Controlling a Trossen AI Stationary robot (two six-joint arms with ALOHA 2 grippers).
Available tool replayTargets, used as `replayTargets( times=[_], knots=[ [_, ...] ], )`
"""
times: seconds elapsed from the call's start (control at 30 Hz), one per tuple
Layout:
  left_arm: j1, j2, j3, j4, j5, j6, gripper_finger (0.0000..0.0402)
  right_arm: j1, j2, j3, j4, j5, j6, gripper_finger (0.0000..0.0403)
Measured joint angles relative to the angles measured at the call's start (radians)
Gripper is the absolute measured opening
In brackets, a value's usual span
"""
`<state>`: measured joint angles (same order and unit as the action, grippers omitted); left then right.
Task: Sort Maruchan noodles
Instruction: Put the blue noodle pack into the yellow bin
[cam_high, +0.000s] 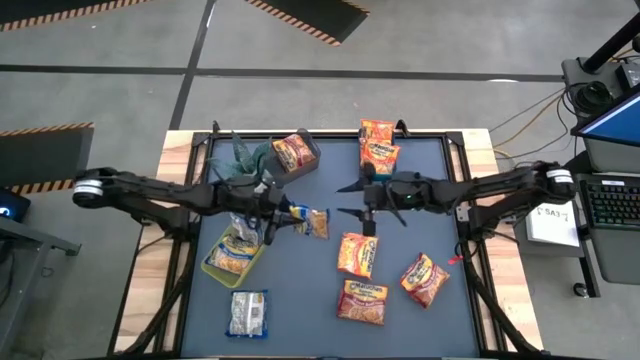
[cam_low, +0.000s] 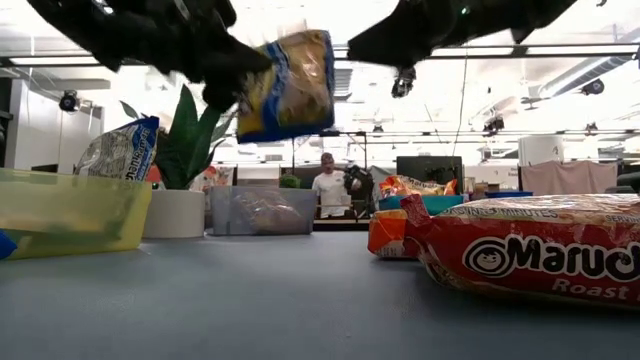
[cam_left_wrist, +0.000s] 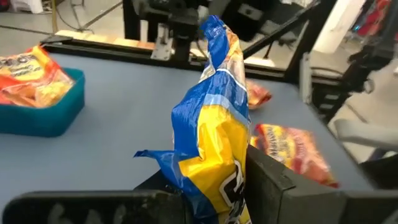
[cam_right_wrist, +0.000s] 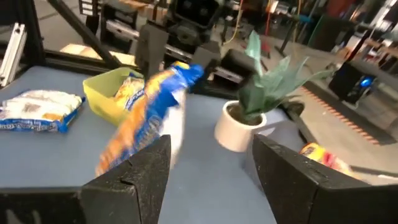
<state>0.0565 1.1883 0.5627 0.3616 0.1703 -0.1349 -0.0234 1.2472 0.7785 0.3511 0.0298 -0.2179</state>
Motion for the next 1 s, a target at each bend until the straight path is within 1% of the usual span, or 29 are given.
replayTargets(
  times=[0.1,0.23,0.33,0.5,0.6,0.73,0.8,0.9,1.0],
  knots=[
    [-0.023,-0.051,0.04,-0.121,0.0,-0.012,0.0083,-0.004,-0.056,0.0,-0.028,0.0,-0.015,0.0215],
    [-0.059,-0.082,0.135,-0.32,-0.003,0.012,0.0083,-0.003,-0.105,0.0,-0.04,0.001,-0.044,0.0215],
    [-0.091,-0.093,0.23,-0.542,-0.003,0.047,0.0083,-0.003,-0.118,0.0,-0.039,0.001,-0.068,0.0215],
    [-0.161,-0.088,0.418,-0.986,-0.009,0.098,0.0083,-0.003,-0.115,0.0,-0.039,0.001,-0.089,0.0216],
    [-0.217,-0.084,0.493,-1.183,-0.083,0.072,0.0079,-0.003,-0.105,0.0,-0.039,0.001,-0.079,0.0215],
    [-0.289,-0.095,0.524,-1.329,-0.194,-0.004,0.0076,-0.003,-0.099,0.0,-0.046,0.0,-0.054,0.0216],
    [-0.319,-0.113,0.518,-1.377,-0.227,-0.06,0.0076,-0.003,-0.094,0.0,-0.048,0.0,-0.044,0.0216],
    [-0.351,-0.135,0.489,-1.419,-0.268,-0.126,0.0075,-0.003,-0.086,0.0,-0.048,0.0,-0.044,0.0215],
    [-0.371,-0.167,0.454,-1.42,-0.307,-0.145,0.0075,-0.003,-0.075,0.0,-0.044,0.0,-0.044,0.0215]
  ],
)
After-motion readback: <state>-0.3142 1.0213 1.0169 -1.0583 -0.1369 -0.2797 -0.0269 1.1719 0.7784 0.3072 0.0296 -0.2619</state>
